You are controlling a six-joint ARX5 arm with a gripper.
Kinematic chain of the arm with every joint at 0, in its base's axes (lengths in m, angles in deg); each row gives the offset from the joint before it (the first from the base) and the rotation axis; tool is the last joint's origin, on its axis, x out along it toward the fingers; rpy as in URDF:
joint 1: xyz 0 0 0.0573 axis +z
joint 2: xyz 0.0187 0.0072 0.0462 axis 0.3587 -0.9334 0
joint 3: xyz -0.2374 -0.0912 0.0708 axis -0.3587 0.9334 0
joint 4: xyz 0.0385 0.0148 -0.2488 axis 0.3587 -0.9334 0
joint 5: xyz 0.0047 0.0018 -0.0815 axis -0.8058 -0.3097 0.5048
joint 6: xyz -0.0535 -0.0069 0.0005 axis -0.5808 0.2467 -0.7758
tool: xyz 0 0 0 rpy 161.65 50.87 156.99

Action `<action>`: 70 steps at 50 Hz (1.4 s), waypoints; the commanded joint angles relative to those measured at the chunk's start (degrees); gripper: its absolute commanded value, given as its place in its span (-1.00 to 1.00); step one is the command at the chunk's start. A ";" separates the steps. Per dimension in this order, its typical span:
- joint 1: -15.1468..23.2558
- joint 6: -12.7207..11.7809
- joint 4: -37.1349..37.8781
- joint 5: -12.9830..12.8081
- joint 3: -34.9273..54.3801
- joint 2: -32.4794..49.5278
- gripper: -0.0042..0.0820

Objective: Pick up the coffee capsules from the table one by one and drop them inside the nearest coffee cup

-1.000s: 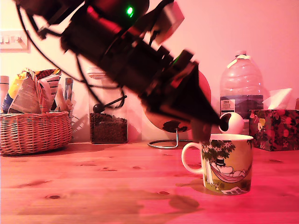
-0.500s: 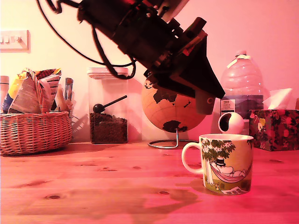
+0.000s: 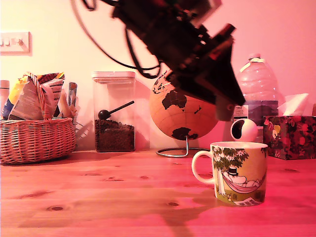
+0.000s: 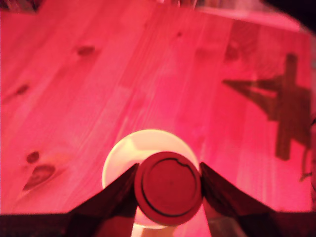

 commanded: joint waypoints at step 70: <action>-1.62 2.14 -11.76 -6.67 -14.05 -12.46 0.91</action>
